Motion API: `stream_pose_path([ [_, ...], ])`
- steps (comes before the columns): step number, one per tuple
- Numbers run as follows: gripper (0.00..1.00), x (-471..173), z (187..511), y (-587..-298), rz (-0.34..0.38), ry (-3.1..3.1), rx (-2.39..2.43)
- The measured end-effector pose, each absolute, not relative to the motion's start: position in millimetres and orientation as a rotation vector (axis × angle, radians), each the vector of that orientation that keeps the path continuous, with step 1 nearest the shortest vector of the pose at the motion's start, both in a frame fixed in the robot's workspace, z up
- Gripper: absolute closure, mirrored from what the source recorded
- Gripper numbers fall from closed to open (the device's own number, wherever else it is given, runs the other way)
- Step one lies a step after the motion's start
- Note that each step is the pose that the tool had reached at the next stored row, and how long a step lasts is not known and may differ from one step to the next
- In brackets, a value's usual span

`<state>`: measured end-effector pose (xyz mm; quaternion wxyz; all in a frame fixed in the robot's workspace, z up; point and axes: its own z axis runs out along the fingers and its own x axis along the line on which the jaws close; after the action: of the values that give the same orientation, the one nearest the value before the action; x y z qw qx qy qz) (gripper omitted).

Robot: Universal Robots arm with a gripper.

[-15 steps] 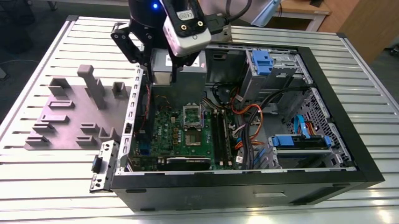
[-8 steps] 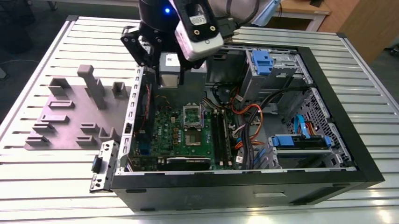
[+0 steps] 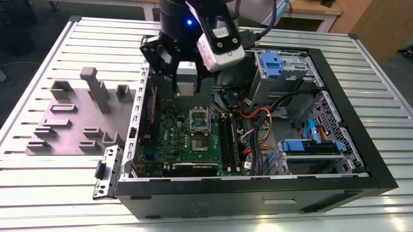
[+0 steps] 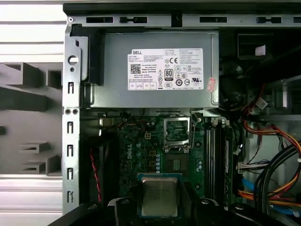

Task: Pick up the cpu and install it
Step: 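Pick up the cpu and move it towards the insertion slot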

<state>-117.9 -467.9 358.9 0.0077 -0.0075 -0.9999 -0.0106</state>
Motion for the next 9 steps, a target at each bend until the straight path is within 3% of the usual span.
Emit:
stream_pose_path([
  [9,0.55,-100,343,-468,-0.033,-3.126,-0.028],
])
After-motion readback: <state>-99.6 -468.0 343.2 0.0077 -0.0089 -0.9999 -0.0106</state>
